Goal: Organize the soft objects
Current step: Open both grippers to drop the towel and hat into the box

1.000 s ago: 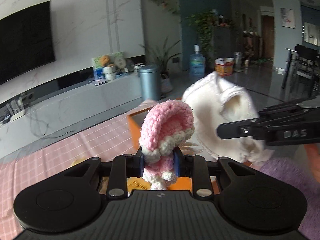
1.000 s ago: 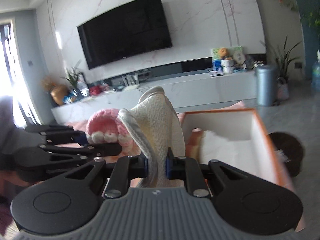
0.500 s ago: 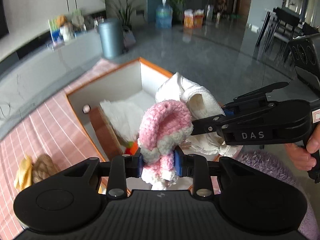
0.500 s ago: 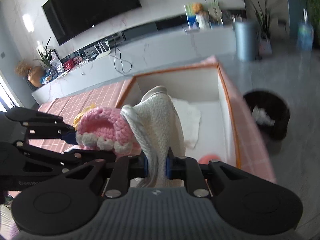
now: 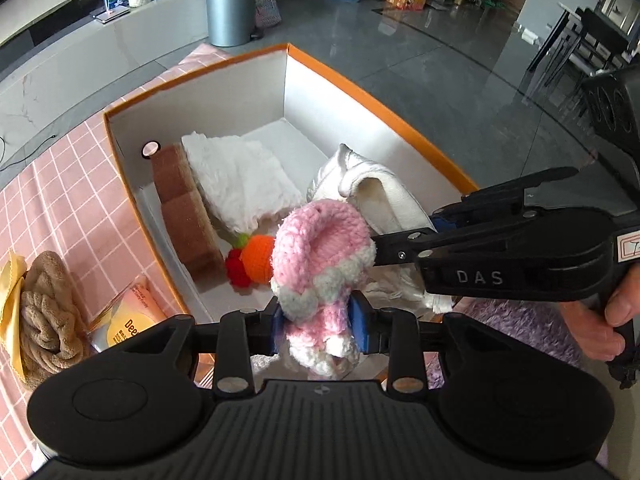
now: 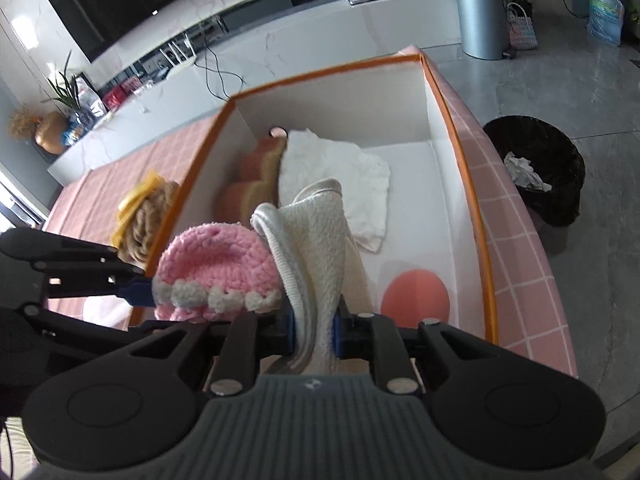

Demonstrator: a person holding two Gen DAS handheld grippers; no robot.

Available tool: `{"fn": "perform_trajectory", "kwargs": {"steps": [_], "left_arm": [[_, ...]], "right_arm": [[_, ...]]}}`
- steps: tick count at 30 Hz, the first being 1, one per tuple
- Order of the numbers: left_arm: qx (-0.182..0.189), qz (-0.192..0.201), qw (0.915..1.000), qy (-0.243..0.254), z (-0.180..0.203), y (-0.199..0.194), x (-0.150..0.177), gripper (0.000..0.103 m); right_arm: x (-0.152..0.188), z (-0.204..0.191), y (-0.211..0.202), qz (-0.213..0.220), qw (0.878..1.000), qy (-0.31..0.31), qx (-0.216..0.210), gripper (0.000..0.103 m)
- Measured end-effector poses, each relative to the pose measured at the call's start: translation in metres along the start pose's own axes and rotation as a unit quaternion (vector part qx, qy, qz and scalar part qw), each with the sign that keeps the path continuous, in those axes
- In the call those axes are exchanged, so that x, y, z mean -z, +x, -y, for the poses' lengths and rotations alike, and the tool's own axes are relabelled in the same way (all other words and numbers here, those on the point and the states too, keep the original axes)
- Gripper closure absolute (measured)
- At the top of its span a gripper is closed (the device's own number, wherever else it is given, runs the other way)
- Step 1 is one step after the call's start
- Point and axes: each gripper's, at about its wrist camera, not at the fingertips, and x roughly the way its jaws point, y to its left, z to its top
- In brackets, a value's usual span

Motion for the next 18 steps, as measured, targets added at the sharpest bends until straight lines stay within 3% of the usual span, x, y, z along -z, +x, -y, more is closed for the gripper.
{"fn": "perform_trajectory", "kwargs": {"steps": [5,7,12,18], "left_arm": [[-0.012,-0.017,0.9998,-0.002,0.000,0.009,0.001,0.060],[-0.014,-0.014,0.9998,-0.005,-0.001,0.009,0.002,0.055],[-0.022,-0.005,0.9997,-0.008,-0.003,0.008,0.003,0.033],[-0.032,0.014,0.9994,-0.009,0.000,-0.006,0.004,0.025]], "right_arm": [[0.001,-0.004,-0.001,0.007,1.000,-0.017,0.015,0.083],[0.003,-0.006,-0.001,0.010,0.999,-0.030,0.021,0.079],[0.005,-0.014,-0.008,0.023,0.998,-0.054,0.037,0.073],[0.004,-0.015,-0.020,0.039,0.997,-0.060,0.040,0.064]]}}
